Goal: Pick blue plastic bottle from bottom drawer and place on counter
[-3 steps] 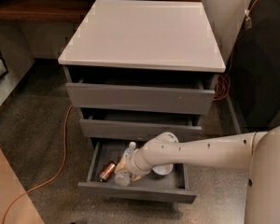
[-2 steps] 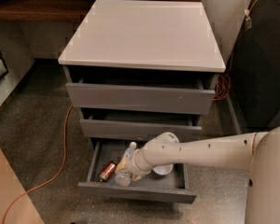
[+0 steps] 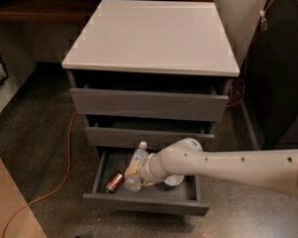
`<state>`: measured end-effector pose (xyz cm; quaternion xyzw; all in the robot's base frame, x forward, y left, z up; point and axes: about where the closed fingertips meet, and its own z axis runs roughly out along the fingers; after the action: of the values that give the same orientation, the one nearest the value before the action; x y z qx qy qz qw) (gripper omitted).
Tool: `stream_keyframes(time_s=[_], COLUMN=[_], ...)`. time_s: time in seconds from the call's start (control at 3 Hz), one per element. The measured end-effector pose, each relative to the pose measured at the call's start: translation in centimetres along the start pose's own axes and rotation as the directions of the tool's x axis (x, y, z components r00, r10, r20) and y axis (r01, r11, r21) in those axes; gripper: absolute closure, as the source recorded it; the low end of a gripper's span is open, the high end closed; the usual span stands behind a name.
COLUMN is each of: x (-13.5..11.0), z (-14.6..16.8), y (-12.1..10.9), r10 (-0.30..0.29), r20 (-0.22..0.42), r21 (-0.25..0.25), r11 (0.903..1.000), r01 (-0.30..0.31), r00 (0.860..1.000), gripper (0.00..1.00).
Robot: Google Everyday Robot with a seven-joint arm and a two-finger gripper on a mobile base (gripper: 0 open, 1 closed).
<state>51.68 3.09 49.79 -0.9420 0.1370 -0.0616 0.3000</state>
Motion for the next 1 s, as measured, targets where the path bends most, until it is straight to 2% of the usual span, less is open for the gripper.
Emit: stream_keyframes(time_s=[0.33,1.0], x=[0.1,0.4], z=[-4.9,-12.5], y=[-2.5,-5.9], r10=[-0.045,-0.129], r20=[-0.043,-0.075], r21=[0.069,0.173], r11=[0.9965,0.9749], r01=[0.048,0.141], r00=[0.998,0.989], gripper=[1.0,1.0])
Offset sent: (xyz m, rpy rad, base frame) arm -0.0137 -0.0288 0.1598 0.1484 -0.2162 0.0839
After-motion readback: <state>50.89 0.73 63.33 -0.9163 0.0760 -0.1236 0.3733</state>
